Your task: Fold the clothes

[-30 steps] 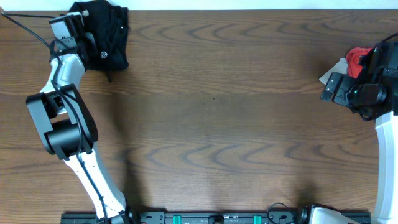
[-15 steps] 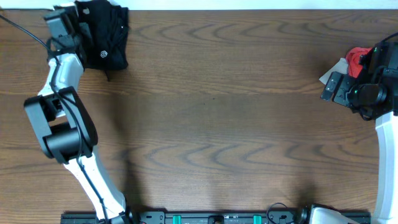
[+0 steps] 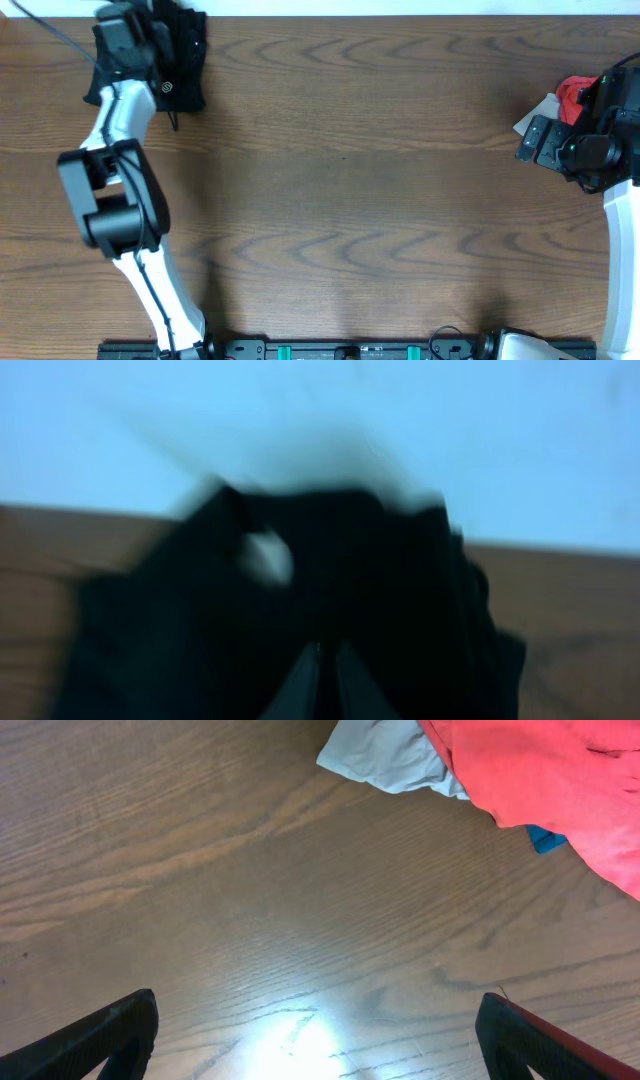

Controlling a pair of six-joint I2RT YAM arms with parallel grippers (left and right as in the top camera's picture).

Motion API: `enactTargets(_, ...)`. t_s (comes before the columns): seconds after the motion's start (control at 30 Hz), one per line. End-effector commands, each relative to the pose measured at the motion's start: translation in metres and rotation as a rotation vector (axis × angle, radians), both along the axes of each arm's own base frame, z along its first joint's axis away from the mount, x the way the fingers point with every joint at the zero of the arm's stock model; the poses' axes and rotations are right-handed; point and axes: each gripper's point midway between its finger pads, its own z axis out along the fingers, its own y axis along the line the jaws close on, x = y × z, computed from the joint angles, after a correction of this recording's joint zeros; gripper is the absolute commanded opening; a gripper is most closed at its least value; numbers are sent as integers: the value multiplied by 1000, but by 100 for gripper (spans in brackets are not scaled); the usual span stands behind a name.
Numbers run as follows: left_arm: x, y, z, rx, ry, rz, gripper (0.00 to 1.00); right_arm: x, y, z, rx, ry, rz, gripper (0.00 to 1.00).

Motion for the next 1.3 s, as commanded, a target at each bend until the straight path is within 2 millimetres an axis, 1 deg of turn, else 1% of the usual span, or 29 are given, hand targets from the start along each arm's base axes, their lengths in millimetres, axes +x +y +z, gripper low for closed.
enactTargets(0.0,1,-8,-49,-17,76,-17,7,0,-1,-4,0,14,10,99)
enactTargets(0.03,0,-9,-60,-20,93,-19,11,0,-1,-4,0,14,10,99)
enactTargets(0.1,0,-9,-74,-23,109,-19,15,0,-1,-4,0,14,10,99)
enactTargets(0.13,1,-9,-75,-23,108,-19,17,0,-1,-4,0,14,10,99)
enactTargets(0.17,1,-9,-74,-22,104,-18,22,-1,-1,-4,0,14,10,99)
enactTargets(0.23,6,-7,-61,-14,64,-16,23,-1,-1,-5,0,18,11,99)
enactTargets(0.27,10,-6,-46,-7,24,-17,23,-2,0,-5,0,19,13,99)
enactTargets(0.33,15,-5,-18,7,-44,-17,29,-2,0,-5,0,22,14,99)
enactTargets(0.37,16,-5,2,14,-83,-17,30,-2,0,-5,0,22,14,99)
enactTargets(0.47,15,-7,57,33,-181,-20,39,-2,0,-5,0,22,14,99)
enactTargets(0.5,13,-7,75,38,-207,-20,45,-2,0,-5,0,22,14,99)
enactTargets(0.57,6,-9,110,47,-256,-20,63,-2,0,-5,0,21,14,99)
enactTargets(0.63,-3,-10,138,53,-285,-20,72,-2,0,-5,1,21,13,99)
enactTargets(0.67,-8,-11,151,55,-296,-20,80,-2,0,-5,1,20,14,99)
enactTargets(0.7,-14,-13,165,56,-303,-21,96,-2,0,-5,1,21,14,99)
enactTargets(0.77,-27,-18,185,56,-305,-25,98,-1,2,-5,14,18,20,99)
enactTargets(0.83,-38,-23,200,54,-299,-31,98,-1,5,-5,28,15,27,99)
enactTargets(0.93,-57,-34,215,46,-268,-43,98,-1,9,-5,51,14,39,99)
enactTargets(1.03,-81,-51,217,26,-189,-67,98,-5,11,-7,57,31,39,99)
enactTargets(1.13,-109,-76,216,-21,-102,-101,98,-10,12,-9,63,53,39,99)
enactTargets(1.27,-149,-116,224,-110,-26,-176,98,-14,13,-11,66,70,38,99)
